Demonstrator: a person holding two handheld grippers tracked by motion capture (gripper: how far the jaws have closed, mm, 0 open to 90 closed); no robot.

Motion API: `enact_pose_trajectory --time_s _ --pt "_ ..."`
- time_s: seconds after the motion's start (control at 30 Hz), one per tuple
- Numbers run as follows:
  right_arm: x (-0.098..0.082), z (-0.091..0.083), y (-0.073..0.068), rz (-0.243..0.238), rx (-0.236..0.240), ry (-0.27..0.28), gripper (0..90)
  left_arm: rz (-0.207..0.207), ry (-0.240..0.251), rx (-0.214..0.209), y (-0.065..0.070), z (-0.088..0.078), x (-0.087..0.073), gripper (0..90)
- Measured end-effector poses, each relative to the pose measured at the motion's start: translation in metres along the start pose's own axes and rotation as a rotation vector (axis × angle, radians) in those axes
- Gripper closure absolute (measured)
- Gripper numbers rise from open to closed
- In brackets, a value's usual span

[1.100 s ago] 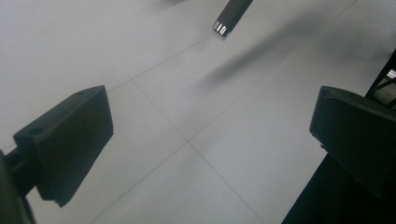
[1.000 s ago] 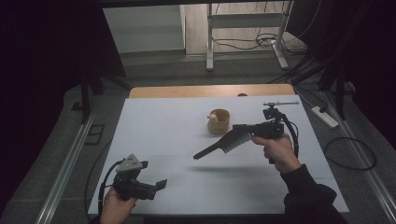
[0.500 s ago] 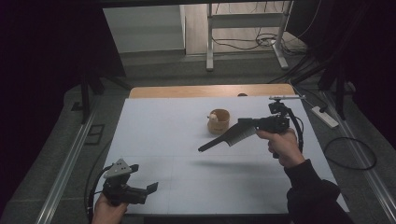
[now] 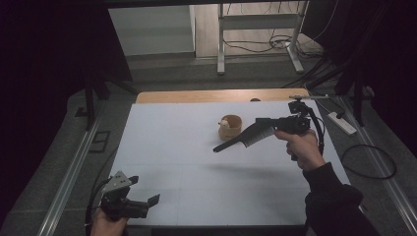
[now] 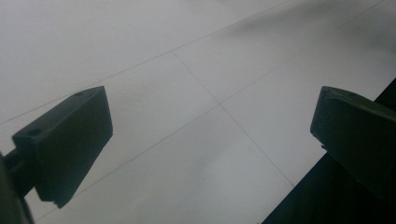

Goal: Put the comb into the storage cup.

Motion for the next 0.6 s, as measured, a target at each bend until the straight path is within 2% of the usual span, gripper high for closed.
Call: enact_pose_trajectory --time_s 0.13,0.37,0.6 --pt "0.004 -0.002 -0.001 -0.001 -0.006 0.006 84.2 0.006 -0.003 0.012 -0.002 0.002 0.0 0.0" --pt "0.012 -0.007 -0.002 -0.001 -0.017 0.023 84.2 -0.017 -0.01 0.003 -0.004 0.003 -0.001 0.0" --pt "0.02 -0.014 -0.002 -0.003 -0.038 0.039 84.2 -0.016 -0.02 0.005 -0.004 0.004 -0.001 0.0"
Point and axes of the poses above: each handheld gripper's, and its own axes: z roughly forward along the jaws, x roughly out of its top, y roughly to its right, the point moved 1 cm from there along z, roughly forward along the jaws, and after that the axes turned 12 degrees about z, right-handed, at the moved point
